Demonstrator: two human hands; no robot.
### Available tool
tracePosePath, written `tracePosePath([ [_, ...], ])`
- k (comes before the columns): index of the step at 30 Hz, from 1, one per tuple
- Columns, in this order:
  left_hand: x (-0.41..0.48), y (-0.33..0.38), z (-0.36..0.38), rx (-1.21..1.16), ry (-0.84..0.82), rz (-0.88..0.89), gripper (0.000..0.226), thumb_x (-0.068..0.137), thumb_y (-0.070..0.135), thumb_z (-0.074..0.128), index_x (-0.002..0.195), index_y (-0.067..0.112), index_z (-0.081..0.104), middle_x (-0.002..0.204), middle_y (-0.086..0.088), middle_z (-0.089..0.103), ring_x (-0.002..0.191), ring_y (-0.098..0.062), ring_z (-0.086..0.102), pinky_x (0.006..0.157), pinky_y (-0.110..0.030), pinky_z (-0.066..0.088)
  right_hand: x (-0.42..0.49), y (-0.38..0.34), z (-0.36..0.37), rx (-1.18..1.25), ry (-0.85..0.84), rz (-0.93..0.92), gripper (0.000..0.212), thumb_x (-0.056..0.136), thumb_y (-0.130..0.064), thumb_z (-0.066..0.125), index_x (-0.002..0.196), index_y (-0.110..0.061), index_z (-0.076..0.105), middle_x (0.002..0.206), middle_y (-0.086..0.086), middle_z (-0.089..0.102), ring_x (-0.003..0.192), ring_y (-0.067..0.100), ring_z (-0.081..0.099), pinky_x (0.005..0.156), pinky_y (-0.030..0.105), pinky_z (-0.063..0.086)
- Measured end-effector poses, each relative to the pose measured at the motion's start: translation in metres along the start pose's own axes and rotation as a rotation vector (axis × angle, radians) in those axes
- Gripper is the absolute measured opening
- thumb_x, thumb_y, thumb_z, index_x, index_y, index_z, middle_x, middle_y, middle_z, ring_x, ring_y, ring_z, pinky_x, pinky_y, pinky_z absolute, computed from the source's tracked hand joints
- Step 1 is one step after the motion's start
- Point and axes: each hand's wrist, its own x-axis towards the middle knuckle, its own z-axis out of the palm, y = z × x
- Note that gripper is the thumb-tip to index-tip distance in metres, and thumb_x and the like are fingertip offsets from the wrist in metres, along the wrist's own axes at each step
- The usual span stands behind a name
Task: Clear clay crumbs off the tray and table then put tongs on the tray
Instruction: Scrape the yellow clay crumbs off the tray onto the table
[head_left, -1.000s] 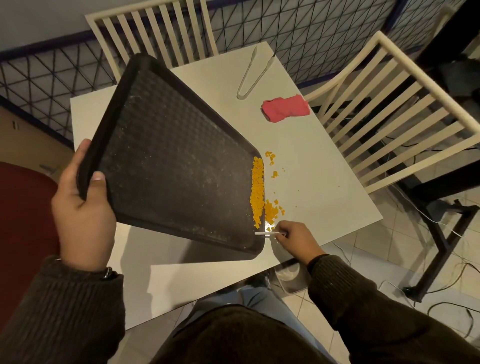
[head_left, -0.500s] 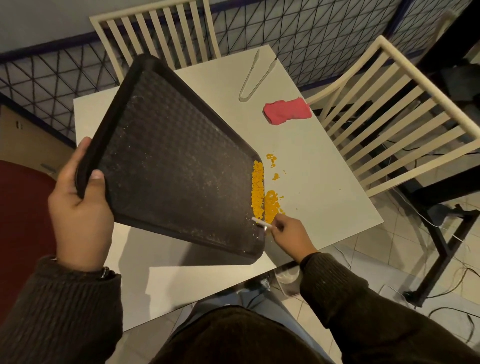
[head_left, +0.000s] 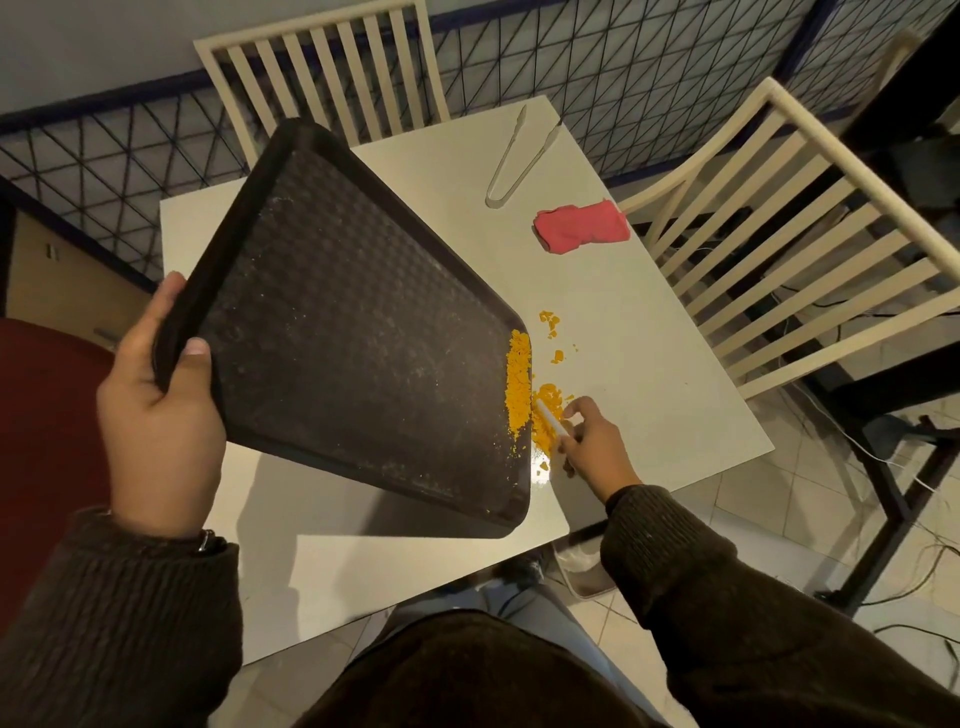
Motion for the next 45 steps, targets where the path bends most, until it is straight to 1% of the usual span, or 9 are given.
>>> tracePosePath([
  [6,-0.005,0.009,0.004,-0.022,0.003,-0.007,0.041,0.092,0.029,0.045,0.12,0.058,0.054,0.141,0.01,0.055,0.129,-0.005,0.053,0.111,-0.039,0.043,0.009,-0.001,0.001,-0.006,0.065,-0.004,0.017,0.082,-0.006,0.064,0.066,-0.011,0.061,0.062,0.004,0.061,0.052,0.019,0.054,0.06,0.034,0.049],
  [9,-0.005,0.01,0.003,-0.004,0.007,-0.023,0.043,0.096,0.023,0.044,0.118,0.059,0.054,0.141,0.011,0.054,0.13,-0.003,0.052,0.111,-0.038,0.043,0.016,-0.004,0.002,-0.077,0.05,-0.04,0.013,0.083,-0.017,0.068,0.075,-0.006,0.07,0.069,0.006,0.065,0.066,0.024,0.058,0.073,0.04,0.05],
  [13,-0.003,0.01,0.0,-0.008,0.003,-0.04,0.043,0.095,0.025,0.044,0.119,0.058,0.054,0.141,0.011,0.054,0.13,-0.004,0.052,0.111,-0.039,0.043,0.009,-0.008,-0.001,-0.186,0.022,-0.107,0.02,0.088,-0.003,0.055,0.095,-0.01,0.072,0.101,0.012,0.072,0.094,0.028,0.065,0.09,0.035,0.049],
  [15,-0.002,0.011,0.0,-0.012,0.012,-0.058,0.043,0.096,0.023,0.044,0.117,0.06,0.054,0.141,0.013,0.054,0.129,-0.003,0.052,0.111,-0.038,0.043,0.001,-0.009,-0.004,-0.176,0.04,-0.129,0.018,0.088,-0.005,0.054,0.092,-0.017,0.067,0.095,0.01,0.071,0.085,0.027,0.066,0.084,0.037,0.053],
  [20,-0.002,0.011,0.001,-0.026,0.04,-0.065,0.043,0.094,0.024,0.045,0.118,0.058,0.056,0.141,0.011,0.056,0.129,-0.004,0.053,0.111,-0.037,0.043,-0.029,-0.011,-0.004,-0.233,-0.077,-0.19,0.033,0.089,-0.006,0.055,0.118,-0.019,0.063,0.095,0.011,0.072,0.085,0.03,0.067,0.083,0.037,0.052],
  [26,-0.002,0.014,0.001,-0.023,0.034,-0.058,0.042,0.092,0.029,0.046,0.125,0.054,0.055,0.143,0.011,0.054,0.132,-0.006,0.05,0.112,-0.04,0.041,-0.05,-0.005,0.009,-0.467,-0.099,-0.168,0.022,0.091,-0.003,0.047,0.102,-0.009,0.065,0.088,0.015,0.067,0.081,0.03,0.059,0.065,0.031,0.038],
  [33,-0.007,0.021,0.001,-0.014,-0.018,-0.053,0.042,0.099,0.024,0.042,0.122,0.058,0.052,0.144,0.011,0.052,0.133,-0.007,0.049,0.111,-0.042,0.043,-0.014,-0.009,0.016,-0.341,0.021,-0.082,0.013,0.092,-0.005,0.047,0.093,-0.01,0.059,0.076,0.011,0.057,0.069,0.028,0.05,0.06,0.032,0.036],
  [38,-0.007,0.021,-0.003,-0.019,-0.014,-0.037,0.044,0.096,0.027,0.044,0.135,0.045,0.05,0.143,0.01,0.053,0.133,-0.008,0.05,0.111,-0.043,0.043,-0.011,-0.019,0.014,-0.285,0.103,-0.035,0.011,0.093,-0.011,0.047,0.097,-0.009,0.057,0.08,0.012,0.061,0.068,0.027,0.053,0.058,0.03,0.037],
  [45,-0.004,0.02,-0.003,-0.028,0.001,-0.048,0.045,0.096,0.025,0.043,0.14,0.038,0.047,0.143,0.009,0.053,0.132,-0.007,0.05,0.111,-0.042,0.043,-0.036,-0.03,0.031,-0.304,-0.05,-0.111,0.009,0.094,-0.012,0.044,0.099,-0.01,0.051,0.074,0.005,0.052,0.066,0.024,0.048,0.05,0.028,0.03],
])
